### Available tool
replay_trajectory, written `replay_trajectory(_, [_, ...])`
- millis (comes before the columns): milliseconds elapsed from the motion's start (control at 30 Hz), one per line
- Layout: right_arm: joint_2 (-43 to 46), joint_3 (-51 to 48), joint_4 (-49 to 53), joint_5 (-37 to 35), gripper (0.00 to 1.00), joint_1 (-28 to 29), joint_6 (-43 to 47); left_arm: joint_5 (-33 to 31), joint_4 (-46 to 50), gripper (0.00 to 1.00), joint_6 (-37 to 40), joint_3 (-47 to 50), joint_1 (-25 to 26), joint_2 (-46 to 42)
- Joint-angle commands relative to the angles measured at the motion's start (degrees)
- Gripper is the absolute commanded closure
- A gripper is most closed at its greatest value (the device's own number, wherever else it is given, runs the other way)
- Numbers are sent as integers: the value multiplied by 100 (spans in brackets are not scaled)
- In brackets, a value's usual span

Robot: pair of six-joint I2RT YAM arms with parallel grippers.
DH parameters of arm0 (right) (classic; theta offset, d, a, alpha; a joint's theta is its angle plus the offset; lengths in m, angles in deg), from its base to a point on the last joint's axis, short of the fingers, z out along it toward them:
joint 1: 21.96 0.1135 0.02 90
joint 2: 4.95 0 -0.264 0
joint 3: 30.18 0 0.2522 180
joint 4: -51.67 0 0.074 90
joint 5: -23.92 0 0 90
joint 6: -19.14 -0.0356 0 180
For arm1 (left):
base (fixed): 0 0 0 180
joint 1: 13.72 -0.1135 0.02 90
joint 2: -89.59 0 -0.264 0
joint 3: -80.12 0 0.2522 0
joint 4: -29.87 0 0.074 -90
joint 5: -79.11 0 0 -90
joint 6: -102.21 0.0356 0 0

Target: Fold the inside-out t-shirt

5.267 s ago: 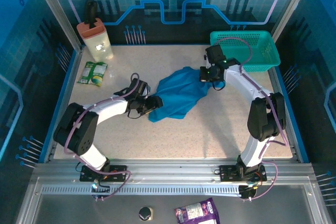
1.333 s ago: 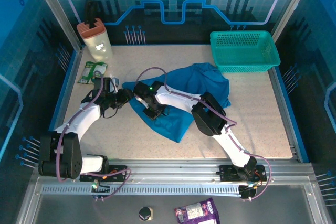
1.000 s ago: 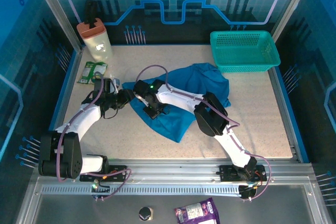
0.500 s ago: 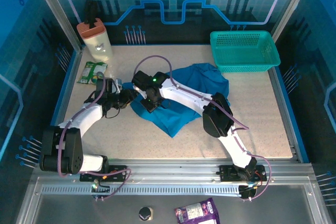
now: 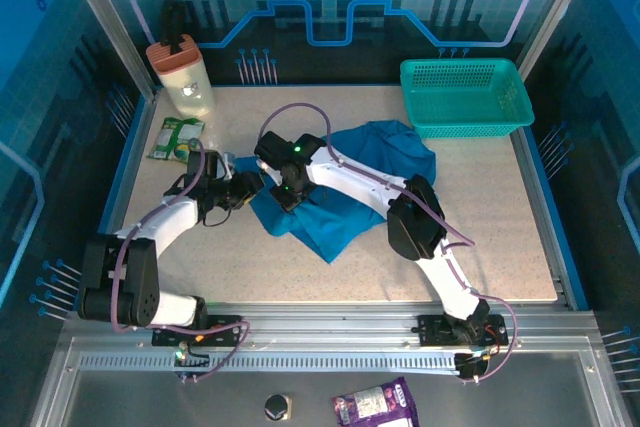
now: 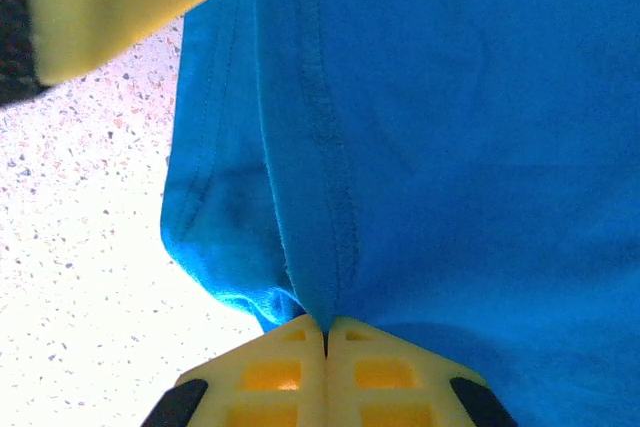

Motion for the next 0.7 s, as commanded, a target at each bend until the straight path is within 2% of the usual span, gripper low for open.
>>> replay_trajectory(0, [238,195,151,9,100,-46,-124,166,-67,60,-3,-20,82,104])
replay_trajectory(167, [574,404,205,-12,100,-55,-237,161,-199,66,-57,31,386,149])
replay_trajectory(367, [981,716,345,41,100,-100,-381,196,-1022,65,-380,139,955,251])
replay_trajectory(667, [1559,1001,388,255,100,-110,-565,426,-2244,61,-644,-219,1545,986])
